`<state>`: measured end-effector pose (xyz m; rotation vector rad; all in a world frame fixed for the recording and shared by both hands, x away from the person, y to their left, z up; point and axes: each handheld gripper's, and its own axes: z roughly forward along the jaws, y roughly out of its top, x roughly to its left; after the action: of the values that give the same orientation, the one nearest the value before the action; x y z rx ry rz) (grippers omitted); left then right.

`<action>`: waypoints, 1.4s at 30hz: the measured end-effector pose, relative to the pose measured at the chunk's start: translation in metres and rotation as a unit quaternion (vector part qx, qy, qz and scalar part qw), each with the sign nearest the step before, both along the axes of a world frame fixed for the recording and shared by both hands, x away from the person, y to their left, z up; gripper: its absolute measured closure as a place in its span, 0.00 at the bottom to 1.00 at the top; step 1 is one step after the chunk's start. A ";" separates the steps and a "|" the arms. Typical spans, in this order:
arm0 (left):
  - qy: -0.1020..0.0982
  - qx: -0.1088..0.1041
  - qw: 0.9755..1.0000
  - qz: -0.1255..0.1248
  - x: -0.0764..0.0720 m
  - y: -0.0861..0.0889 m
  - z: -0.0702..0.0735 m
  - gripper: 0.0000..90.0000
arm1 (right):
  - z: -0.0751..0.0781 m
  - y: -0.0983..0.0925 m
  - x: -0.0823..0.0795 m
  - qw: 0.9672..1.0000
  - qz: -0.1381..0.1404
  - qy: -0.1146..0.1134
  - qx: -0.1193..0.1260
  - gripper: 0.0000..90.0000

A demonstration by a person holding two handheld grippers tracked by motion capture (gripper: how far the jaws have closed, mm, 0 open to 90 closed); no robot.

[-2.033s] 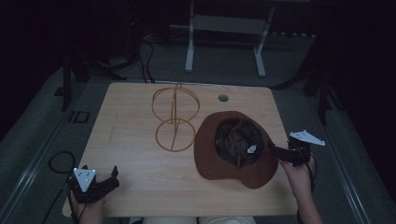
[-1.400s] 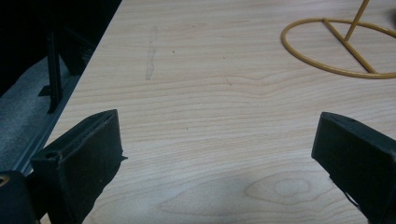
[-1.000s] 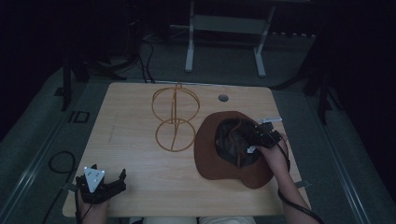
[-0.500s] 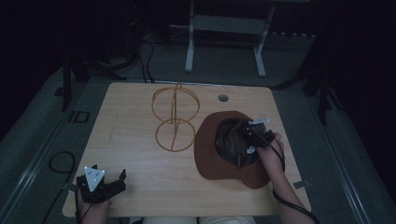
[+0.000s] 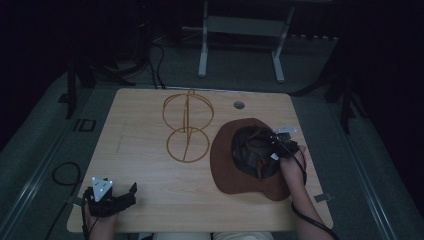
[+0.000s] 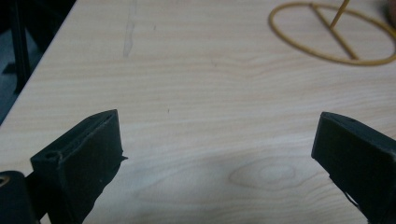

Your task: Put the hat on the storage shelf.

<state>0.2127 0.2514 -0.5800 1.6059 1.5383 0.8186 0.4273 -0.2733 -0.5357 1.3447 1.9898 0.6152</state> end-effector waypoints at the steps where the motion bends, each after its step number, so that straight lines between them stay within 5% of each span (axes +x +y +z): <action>1: 0.003 -0.001 1.000 -0.001 0.000 0.001 0.000 0.03 | 0.004 -0.002 -0.002 1.000 0.000 -0.006 0.010 0.96; 6: 0.010 0.007 1.000 -0.006 0.001 0.000 0.000 0.03 | 0.024 -0.010 -0.012 0.998 0.007 -0.028 0.049 0.96; 12: 0.010 0.020 1.000 -0.017 0.002 -0.005 0.001 0.04 | 0.047 -0.013 -0.026 0.996 0.013 -0.057 0.064 0.96; 25: 0.010 0.035 0.996 -0.084 0.016 -0.034 0.005 0.07 | 0.076 -0.013 -0.048 0.993 0.033 -0.068 0.088 0.96; 33: 0.026 0.035 0.990 -0.137 0.024 -0.061 0.006 0.08 | 0.075 -0.010 -0.052 0.994 0.037 -0.062 0.082 0.96; 42: 0.023 0.043 0.978 -0.205 0.038 -0.105 0.021 0.08 | 0.075 -0.007 -0.056 0.993 0.045 -0.062 0.086 0.96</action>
<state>0.2511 0.1466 -0.5590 1.9303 1.1527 0.6271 0.3711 -0.2798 -0.4609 1.2875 1.9410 0.9096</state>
